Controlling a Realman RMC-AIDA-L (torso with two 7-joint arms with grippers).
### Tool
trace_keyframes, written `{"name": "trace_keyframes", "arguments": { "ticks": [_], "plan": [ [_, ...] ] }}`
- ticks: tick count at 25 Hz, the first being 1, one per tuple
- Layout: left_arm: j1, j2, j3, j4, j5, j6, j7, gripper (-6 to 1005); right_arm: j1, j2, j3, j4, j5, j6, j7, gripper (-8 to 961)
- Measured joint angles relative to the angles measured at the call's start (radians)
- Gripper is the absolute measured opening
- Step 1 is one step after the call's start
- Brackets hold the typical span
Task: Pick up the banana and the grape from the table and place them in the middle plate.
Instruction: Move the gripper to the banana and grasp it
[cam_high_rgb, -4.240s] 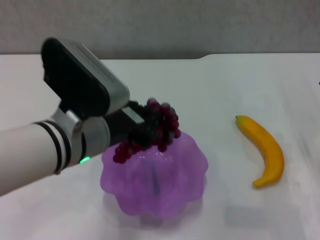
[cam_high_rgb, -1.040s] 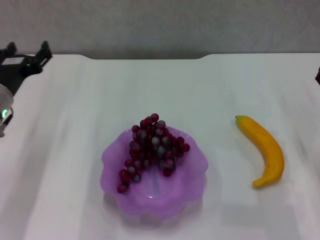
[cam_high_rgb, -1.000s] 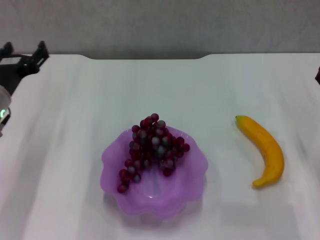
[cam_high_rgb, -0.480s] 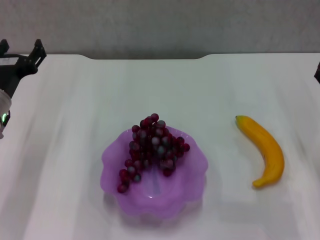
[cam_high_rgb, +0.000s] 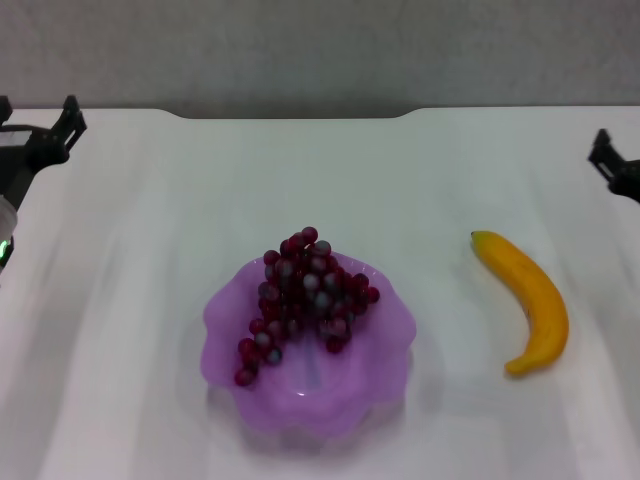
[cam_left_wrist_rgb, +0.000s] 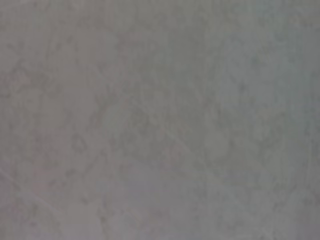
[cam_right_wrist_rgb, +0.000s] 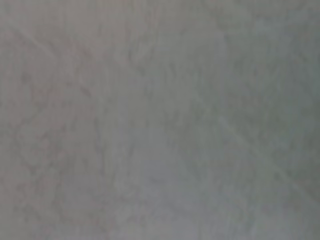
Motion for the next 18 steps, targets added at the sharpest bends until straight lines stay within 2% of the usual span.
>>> {"name": "trace_keyframes", "arguments": {
  "ticks": [4, 7, 10, 18],
  "plan": [
    [0.005, 0.001, -0.004, 0.004, 0.001, -0.008, 0.005, 861, -0.008, -0.003, 0.095, -0.131, -0.004, 0.19, -0.108, 880],
    [0.006, 0.001, 0.001, 0.004, 0.001, -0.008, 0.007, 861, -0.054, -0.001, 0.181, -0.263, -0.003, 0.311, -0.276, 880],
    [0.004, 0.002, 0.003, 0.005, 0.001, -0.01, 0.008, 862, -0.105, 0.002, 0.273, -0.406, 0.001, 0.491, -0.394, 880],
    [0.002, 0.002, 0.003, 0.005, 0.005, -0.01, 0.008, 863, -0.106, -0.003, 0.42, -0.551, -0.012, 0.956, -0.525, 880]
  ]
}}
